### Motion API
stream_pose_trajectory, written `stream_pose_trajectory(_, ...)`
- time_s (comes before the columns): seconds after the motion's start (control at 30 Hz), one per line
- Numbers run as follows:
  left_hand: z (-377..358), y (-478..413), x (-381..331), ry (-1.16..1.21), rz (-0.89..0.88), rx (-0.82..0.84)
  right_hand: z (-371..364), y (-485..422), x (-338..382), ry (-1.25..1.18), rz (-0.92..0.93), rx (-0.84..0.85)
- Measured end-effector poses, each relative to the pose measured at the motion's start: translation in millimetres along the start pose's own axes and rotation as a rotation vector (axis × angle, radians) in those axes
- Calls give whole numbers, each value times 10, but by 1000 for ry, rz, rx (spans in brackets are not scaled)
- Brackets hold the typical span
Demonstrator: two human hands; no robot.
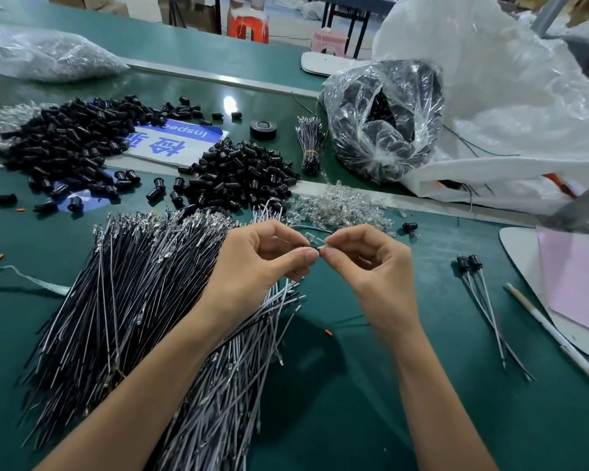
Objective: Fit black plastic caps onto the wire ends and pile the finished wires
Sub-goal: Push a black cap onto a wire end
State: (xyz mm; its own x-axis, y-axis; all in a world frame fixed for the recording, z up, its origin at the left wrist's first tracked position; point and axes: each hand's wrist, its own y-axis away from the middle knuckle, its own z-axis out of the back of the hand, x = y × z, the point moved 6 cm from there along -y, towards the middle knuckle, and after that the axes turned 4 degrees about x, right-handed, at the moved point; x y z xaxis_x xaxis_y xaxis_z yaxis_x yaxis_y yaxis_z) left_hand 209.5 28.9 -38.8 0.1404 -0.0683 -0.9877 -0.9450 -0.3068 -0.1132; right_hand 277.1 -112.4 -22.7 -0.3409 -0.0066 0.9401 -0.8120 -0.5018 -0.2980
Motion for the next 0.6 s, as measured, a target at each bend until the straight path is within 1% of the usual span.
stream_pose_trajectory(0.23,1,13,-32,-21,-37,6,-26,0,11,1,21,30)
stream_pose_trajectory(0.43,-16,23,-44,-34,-35,32,-24,3,36,34,26,102)
stream_pose_trajectory(0.6,-23,34,-30,-124,-63,40,-29,15,38,74,33,112)
